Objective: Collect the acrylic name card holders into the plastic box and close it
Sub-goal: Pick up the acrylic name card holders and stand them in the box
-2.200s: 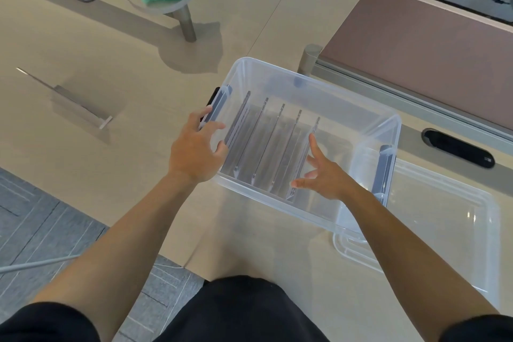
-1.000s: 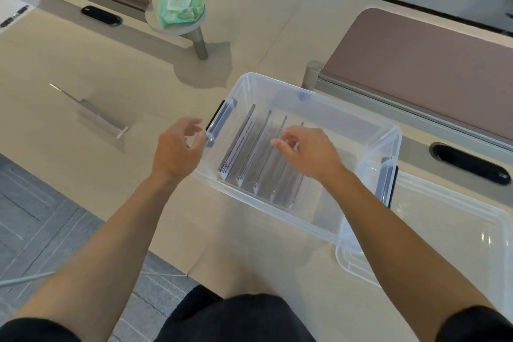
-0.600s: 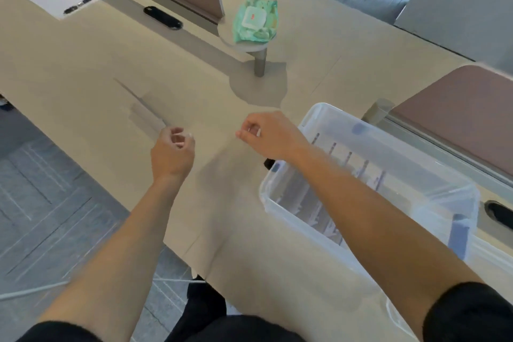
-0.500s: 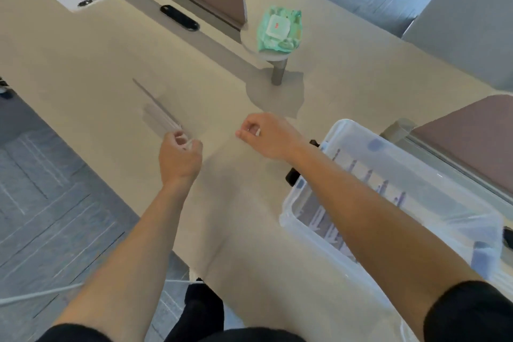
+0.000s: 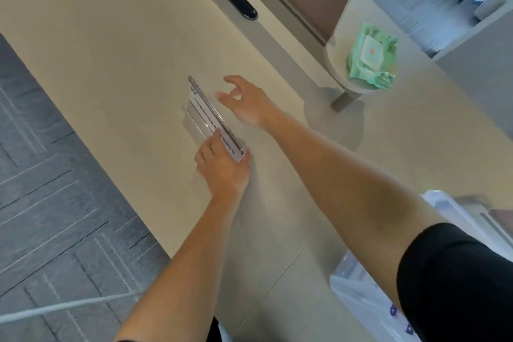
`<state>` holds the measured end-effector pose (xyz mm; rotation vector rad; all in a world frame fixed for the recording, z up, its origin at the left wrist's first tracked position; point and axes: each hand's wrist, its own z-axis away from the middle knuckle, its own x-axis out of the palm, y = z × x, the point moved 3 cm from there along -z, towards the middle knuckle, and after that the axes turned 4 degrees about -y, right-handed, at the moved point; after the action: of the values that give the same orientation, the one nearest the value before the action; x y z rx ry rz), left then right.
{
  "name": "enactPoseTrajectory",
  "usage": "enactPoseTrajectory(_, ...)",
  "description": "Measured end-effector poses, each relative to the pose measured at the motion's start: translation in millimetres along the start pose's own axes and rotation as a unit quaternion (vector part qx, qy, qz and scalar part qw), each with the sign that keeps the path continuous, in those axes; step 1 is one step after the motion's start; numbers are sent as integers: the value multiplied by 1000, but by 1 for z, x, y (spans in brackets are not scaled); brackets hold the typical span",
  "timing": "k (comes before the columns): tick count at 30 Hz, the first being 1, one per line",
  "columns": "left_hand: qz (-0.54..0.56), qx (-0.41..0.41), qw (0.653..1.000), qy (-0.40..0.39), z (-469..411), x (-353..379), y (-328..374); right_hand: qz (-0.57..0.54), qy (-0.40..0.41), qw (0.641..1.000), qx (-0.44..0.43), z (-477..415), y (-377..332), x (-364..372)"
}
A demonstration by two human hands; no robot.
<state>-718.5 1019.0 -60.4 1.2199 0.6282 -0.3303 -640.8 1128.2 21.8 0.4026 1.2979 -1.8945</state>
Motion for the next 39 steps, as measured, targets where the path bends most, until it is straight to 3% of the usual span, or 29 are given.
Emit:
enactPoseTrajectory(5,107,28,992,-63,-7,3,-14,-23,-29,999,0,-45,-22,4)
enactPoseTrajectory(10,91,57,989,-98,-20,-8,-22,-20,-38,999,29,-67,-3,13)
enactPoseTrajectory(17,73,62,989,-111,-13,-22,-11,-188,2,977,101,-49,18,12)
enactPoseTrajectory(20,80,48,988,-123,-2,-25,-5,-206,15,973,102,-33,20,6)
enactPoseTrajectory(28,128,131,975,-125,39,-31,44,-274,52,959,50,53,16,-53)
enactPoseTrajectory(33,156,201,957,-138,96,-34,97,-218,136,966,3,129,24,-106)
enactPoseTrajectory(39,244,278,886,-280,195,-18,162,-189,242,951,-27,254,59,-169)
